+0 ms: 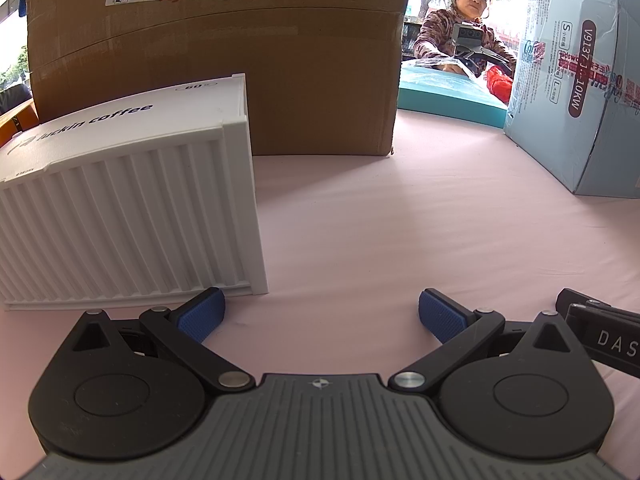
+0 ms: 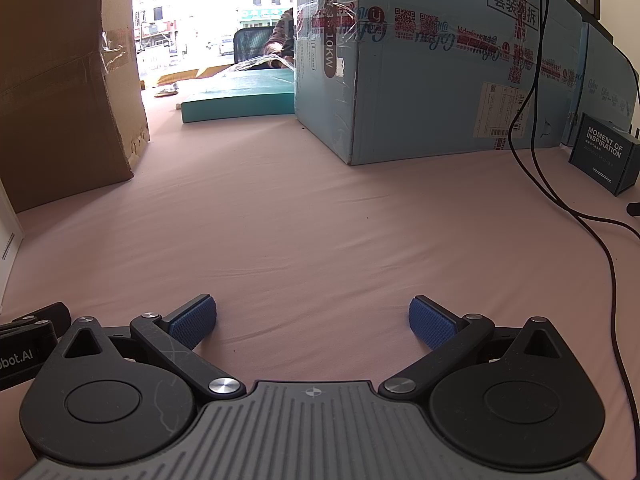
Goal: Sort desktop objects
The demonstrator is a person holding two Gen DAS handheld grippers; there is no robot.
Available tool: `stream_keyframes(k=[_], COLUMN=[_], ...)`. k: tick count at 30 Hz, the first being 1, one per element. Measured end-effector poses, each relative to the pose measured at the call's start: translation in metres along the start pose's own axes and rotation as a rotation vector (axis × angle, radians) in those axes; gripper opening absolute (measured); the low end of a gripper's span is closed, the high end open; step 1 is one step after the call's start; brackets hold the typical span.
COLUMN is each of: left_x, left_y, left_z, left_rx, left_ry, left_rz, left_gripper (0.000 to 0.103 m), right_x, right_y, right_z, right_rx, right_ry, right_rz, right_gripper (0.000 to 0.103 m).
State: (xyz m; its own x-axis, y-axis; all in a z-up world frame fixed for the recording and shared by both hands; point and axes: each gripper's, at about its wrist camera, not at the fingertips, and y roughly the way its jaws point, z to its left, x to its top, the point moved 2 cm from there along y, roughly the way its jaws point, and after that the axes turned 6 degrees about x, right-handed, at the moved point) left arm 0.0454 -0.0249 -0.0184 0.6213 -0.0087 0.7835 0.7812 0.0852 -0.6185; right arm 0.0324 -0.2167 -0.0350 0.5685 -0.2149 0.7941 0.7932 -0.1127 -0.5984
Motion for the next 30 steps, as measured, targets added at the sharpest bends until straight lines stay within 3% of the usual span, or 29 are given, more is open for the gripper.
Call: stream_keyframes(k=[30], left_x=[-0.0002], left_y=[-0.0009], left_z=[0.0024], left_rx=[-0.012], left_ry=[-0.009], left_rz=[-0.002], left_gripper=[0.103], right_x=[0.0001], right_y=[-0.0001], right_z=[-0.0004], right_rx=[0.000], right_ry=[0.000], right_rz=[0.000], right_gripper=[0.103])
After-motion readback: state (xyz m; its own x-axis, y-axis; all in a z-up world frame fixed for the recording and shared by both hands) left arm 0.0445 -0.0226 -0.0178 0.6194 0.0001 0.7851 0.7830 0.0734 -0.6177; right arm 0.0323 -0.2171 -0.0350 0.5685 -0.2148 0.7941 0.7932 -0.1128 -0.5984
